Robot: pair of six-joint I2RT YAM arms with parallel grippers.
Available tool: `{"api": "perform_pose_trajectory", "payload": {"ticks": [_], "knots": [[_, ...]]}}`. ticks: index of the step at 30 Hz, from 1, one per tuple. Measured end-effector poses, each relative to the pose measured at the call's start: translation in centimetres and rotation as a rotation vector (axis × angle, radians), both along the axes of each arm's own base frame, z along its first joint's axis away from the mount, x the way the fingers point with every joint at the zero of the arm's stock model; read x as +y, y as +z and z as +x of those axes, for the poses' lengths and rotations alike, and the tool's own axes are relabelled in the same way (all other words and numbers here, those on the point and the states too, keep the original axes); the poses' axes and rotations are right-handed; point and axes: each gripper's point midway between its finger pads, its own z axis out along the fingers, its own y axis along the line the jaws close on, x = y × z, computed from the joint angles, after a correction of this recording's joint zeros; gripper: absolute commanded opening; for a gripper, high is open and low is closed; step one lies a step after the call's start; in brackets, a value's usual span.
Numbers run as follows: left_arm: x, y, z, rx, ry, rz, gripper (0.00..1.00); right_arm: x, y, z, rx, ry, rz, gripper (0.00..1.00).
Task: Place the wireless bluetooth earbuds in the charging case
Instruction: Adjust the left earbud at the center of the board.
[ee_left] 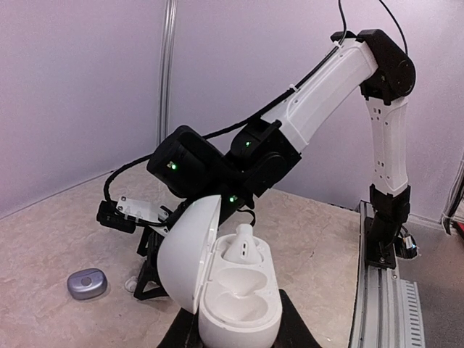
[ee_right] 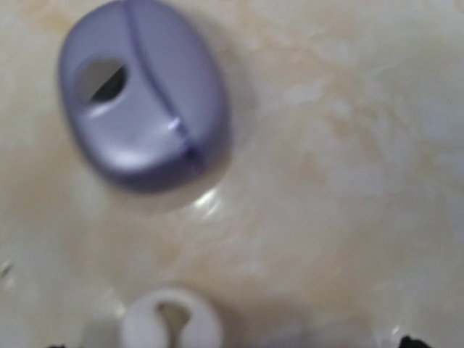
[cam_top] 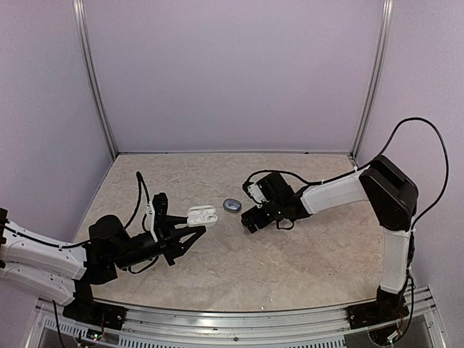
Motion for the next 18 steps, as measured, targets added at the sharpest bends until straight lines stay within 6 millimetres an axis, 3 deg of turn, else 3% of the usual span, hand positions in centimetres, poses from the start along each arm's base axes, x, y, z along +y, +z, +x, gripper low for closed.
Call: {"api": "perform_pose_trajectory", "payload": {"ticks": [7, 18], "knots": [[0.0, 0.0, 0.0, 0.000, 0.000, 0.000, 0.03, 0.5, -0.3, 1.8, -0.034, -0.047, -0.005, 0.99], [0.0, -0.1, 0.0, 0.000, 0.000, 0.002, 0.03, -0.4, -0.7, 1.6, -0.049, -0.059, 0.008, 1.00]]}}
